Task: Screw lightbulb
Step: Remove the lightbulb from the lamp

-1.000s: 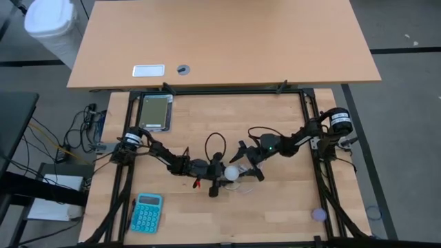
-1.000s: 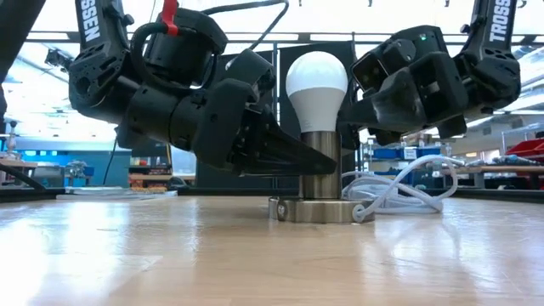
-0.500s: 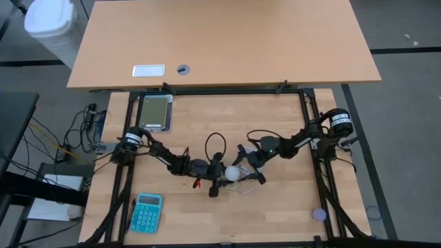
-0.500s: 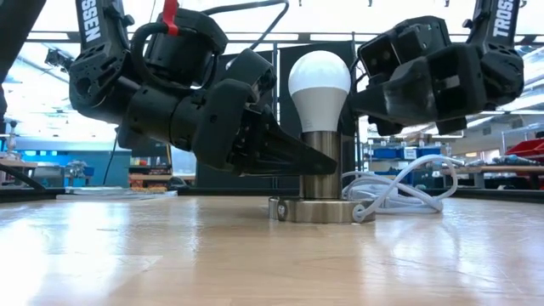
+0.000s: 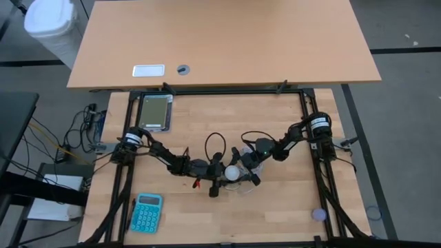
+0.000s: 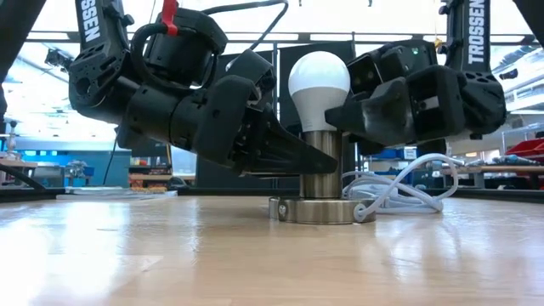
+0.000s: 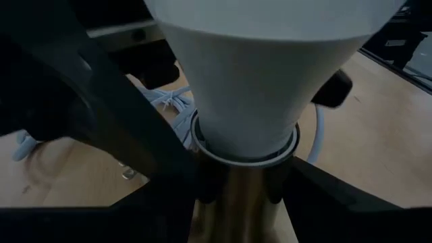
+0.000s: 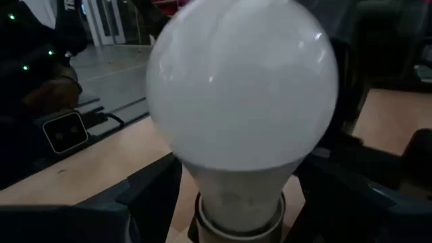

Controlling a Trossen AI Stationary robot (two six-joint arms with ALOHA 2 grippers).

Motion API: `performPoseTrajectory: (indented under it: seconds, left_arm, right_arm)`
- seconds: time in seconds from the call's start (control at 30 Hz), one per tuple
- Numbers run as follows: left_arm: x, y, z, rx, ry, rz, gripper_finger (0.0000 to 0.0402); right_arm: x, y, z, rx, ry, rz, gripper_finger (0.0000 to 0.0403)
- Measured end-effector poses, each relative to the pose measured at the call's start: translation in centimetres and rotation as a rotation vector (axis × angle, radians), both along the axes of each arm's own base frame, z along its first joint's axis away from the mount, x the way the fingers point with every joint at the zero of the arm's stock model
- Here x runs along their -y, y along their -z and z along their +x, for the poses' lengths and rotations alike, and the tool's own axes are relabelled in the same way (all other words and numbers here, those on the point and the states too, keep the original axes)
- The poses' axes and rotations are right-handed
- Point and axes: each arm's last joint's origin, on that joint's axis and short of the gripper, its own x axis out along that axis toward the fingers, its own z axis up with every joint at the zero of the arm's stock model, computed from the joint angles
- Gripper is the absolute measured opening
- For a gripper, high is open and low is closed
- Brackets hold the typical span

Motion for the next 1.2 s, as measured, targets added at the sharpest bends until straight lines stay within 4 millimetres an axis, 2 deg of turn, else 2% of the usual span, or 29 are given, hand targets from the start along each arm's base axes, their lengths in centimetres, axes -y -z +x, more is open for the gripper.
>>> performPoseTrajectory:
  seconds: [0.2,0.63,0.9,1.2]
  left_arm:
    - [0.0,0.0,0.0,0.0,0.001,0.001,0.0198]
    - [0.0,0.0,0.0,0.0,0.001,0.0,0.0198]
    - [-0.1,0.0,0.0,-0.003,-0.036,0.007,0.0198]
    - [-0.1,0.1,-0.1,-0.011,-0.066,0.015,0.0198]
  right_arm:
    - [-0.2,-0.5,0.0,0.059,-0.046,-0.004,0.0274]
    - [0.0,-0.4,0.3,0.042,-0.056,-0.01,0.0206]
    - [-0.2,-0.3,0.3,0.016,-0.01,0.01,0.0198]
    - [-1.7,-0.2,0.2,-0.01,0.08,0.033,0.0193]
